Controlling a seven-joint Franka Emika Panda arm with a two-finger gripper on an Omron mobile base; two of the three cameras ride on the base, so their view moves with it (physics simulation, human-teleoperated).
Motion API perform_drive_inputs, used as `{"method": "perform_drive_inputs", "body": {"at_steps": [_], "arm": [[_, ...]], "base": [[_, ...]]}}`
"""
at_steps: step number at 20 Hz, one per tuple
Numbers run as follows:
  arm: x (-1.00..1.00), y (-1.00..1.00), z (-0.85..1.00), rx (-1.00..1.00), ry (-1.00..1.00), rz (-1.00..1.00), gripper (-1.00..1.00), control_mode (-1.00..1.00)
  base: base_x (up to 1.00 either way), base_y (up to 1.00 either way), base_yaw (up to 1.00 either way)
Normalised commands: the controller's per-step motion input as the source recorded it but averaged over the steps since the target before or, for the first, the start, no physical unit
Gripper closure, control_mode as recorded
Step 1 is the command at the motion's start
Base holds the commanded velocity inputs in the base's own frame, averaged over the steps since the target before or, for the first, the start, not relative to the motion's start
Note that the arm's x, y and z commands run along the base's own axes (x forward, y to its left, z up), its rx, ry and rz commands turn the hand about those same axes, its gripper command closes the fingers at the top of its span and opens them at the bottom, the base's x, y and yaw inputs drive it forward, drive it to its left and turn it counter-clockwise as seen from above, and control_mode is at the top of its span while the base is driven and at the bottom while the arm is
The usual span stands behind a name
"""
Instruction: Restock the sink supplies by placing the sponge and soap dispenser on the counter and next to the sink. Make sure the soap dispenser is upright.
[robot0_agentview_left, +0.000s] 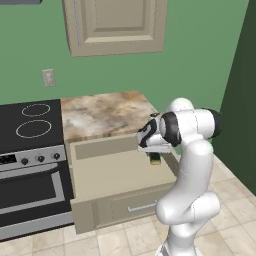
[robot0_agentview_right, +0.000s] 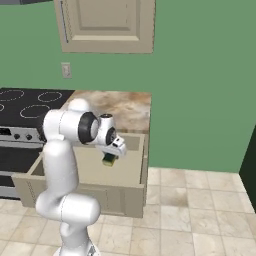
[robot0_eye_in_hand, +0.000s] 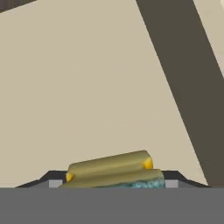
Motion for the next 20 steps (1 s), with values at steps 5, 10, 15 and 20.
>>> {"method": "perform_drive_inputs", "body": {"at_steps": [5,10,15,20], "arm": [[-0.78,-0.03,1.0,0.0,-0.2,-0.14,1.0,-1.0],[-0.81,0.0,1.0,0.0,-0.23,-0.13,1.0,-1.0],[-0.84,0.0,1.0,0.0,-0.22,-0.13,1.0,-1.0],[-0.59,0.0,1.0,0.0,-0.13,-0.12,1.0,-1.0]], "base": [[0.0,0.0,0.0],[0.0,0.0,0.0],[0.0,0.0,0.0],[0.0,0.0,0.0]]}}
